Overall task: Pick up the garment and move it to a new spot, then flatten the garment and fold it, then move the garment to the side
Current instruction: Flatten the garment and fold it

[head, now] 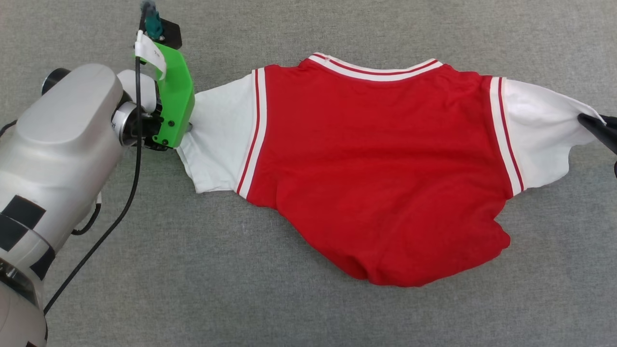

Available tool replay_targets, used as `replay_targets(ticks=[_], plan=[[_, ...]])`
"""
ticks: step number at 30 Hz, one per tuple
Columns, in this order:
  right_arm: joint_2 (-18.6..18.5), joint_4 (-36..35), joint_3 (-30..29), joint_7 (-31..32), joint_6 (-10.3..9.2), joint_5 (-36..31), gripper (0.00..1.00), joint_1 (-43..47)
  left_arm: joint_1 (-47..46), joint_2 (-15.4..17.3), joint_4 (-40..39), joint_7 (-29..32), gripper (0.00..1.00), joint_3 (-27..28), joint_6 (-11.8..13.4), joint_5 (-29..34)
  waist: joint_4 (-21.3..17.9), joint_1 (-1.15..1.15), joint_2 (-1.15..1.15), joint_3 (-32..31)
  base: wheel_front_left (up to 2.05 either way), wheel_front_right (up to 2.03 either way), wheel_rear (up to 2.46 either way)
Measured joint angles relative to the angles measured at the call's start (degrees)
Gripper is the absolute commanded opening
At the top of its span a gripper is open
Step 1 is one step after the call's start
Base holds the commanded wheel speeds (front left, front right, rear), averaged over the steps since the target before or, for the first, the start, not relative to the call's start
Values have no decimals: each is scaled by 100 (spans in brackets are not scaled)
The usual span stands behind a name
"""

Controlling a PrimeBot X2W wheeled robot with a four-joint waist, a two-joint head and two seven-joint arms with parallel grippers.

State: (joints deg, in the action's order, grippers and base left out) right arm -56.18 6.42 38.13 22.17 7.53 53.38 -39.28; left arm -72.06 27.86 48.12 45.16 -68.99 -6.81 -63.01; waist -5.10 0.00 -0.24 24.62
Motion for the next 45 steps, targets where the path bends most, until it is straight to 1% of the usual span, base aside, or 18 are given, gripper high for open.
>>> replay_targets(ticks=[1, 5, 9, 13, 21, 25, 28, 32, 36, 41, 45], plan=[[4, 14, 27, -2, -1, 8, 0, -20, 7, -12, 1, -23, 0, -5, -3, -1, 3, 0, 0, -4, 0, 0, 0], [87, 85, 157, -69, 0, 71, 0, -127, 66, -20, -124, -453, 0, -109, -53, 71, 8, 0, 0, -65, 0, 0, 0], [85, 247, 171, -334, 0, 55, 0, -133, 151, 34, -259, -839, 0, -157, -54, 94, 68, 0, 0, -237, 0, 0, 0], [77, 299, 175, -553, 0, 31, 0, -135, 154, 234, -605, -1270, 0, -167, -54, 82, 154, 0, 0, -477, 0, 0, 0], [0, 412, -92, -1167, 0, -178, 0, -136, 82, 620, -1333, -2463, 0, -80, -54, 114, 340, 0, 0, -1030, 0, 0, 0], [10, 426, -276, -1369, 0, -260, 0, -136, -57, 677, -1572, -3009, 0, 81, -45, 233, 417, 0, 0, -1302, 0, 0, 0], [11, 414, -453, -1461, 0, -346, 0, -137, -150, 700, -1793, -3303, 0, 172, 43, 400, 462, 0, 0, -1481, 0, 0, 0], [109, 426, -812, -1596, 0, -510, 0, -208, -266, 739, -2151, -3688, 0, 307, 302, 554, 505, 0, 0, -1685, 0, 0, 0], [292, 431, -1157, -1645, 0, -751, 0, -338, -387, 781, -2482, -3899, 0, 358, 539, 805, 517, 0, 0, -1804, 0, 0, 0], [545, 431, -1494, -1575, 0, -1143, 0, -519, -608, 760, -2725, -4112, 0, 472, 843, 976, 510, 0, 0, -1728, 0, 0, 0], [784, 459, -1588, -1411, 0, -1496, 0, -1067, -960, 664, -2615, -4353, 0, 700, 1045, 1110, 477, 0, 0, -1508, 0, 0, 0]])
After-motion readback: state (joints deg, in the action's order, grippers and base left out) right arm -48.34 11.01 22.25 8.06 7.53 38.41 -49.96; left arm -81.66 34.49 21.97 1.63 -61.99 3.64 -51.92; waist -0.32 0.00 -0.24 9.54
